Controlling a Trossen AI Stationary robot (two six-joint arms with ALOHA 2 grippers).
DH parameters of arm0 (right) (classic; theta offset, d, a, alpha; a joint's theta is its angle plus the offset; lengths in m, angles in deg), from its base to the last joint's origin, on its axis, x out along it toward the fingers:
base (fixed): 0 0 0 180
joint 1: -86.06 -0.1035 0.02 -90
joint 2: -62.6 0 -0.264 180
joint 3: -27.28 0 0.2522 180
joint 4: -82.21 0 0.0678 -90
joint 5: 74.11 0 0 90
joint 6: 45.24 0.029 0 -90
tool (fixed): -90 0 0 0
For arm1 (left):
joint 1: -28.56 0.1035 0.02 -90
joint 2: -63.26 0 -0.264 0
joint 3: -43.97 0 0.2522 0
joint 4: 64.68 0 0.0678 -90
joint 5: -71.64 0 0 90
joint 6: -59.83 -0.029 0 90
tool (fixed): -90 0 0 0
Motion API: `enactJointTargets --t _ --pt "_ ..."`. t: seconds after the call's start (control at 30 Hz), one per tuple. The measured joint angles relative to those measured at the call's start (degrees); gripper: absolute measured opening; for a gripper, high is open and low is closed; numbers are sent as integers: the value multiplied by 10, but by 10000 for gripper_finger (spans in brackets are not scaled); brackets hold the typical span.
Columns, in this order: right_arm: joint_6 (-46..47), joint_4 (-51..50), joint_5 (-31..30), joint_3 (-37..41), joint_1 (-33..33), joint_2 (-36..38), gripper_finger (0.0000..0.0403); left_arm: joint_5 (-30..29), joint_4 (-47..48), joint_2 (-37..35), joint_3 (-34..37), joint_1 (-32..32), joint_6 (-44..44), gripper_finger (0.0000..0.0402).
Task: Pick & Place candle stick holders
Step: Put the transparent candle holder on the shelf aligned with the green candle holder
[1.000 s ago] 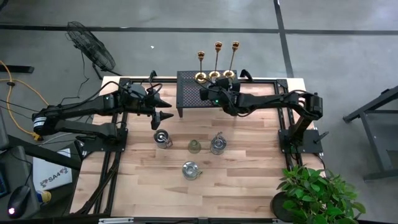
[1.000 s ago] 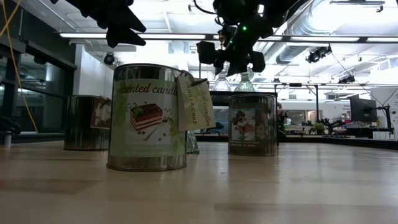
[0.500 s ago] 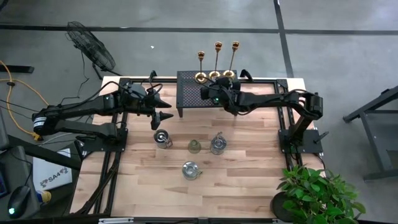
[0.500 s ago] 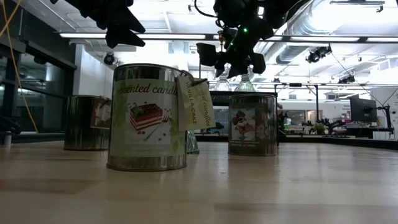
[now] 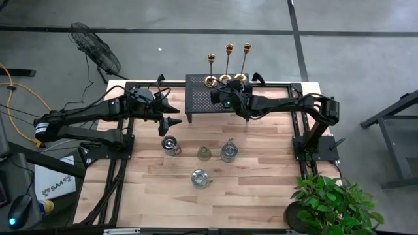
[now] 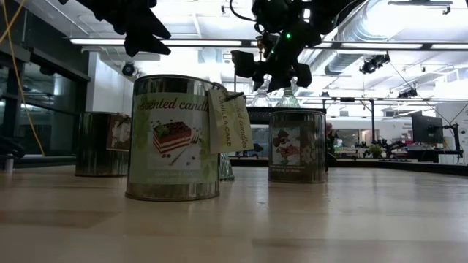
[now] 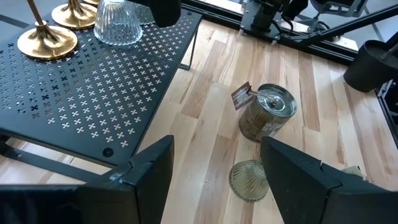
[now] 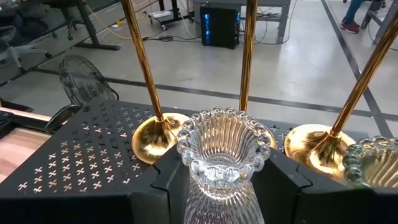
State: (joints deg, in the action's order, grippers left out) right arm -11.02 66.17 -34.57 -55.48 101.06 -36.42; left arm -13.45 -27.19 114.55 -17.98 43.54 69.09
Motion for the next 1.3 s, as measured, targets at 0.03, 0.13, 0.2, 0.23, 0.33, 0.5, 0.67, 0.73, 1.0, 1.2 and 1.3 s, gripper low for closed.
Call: enactJointTargets --t 0.03,0.13,0.2,0.23,0.33,0.5,0.67,0.73,1.0,1.2,1.3 --pt "0 0 2 0 0 0 137 0 0 0 0 0 0 234" --pt "0 3 13 0 4 0 137 0 0 0 0 0 0 234" --pt "-1 6 21 0 6 0 137 0 0 0 0 0 0 234" --pt "-4 8 23 0 8 0 137 0 0 0 0 0 0 234" --pt "-23 9 26 0 9 0 137 0 1 0 0 0 0 234" --pt "-30 8 26 0 9 0 147 0 5 0 0 0 0 234" --pt "-30 6 27 0 9 0 175 0 5 0 0 0 0 234" --pt "-42 6 26 0 9 0 188 0 5 0 0 0 0 234" --pt "-60 12 23 0 7 1 239 0 5 0 0 0 0 234" --pt "-86 24 25 0 3 1 259 0 4 0 0 0 0 234" --pt "-114 42 24 0 -2 1 263 0 4 0 0 0 0 234"
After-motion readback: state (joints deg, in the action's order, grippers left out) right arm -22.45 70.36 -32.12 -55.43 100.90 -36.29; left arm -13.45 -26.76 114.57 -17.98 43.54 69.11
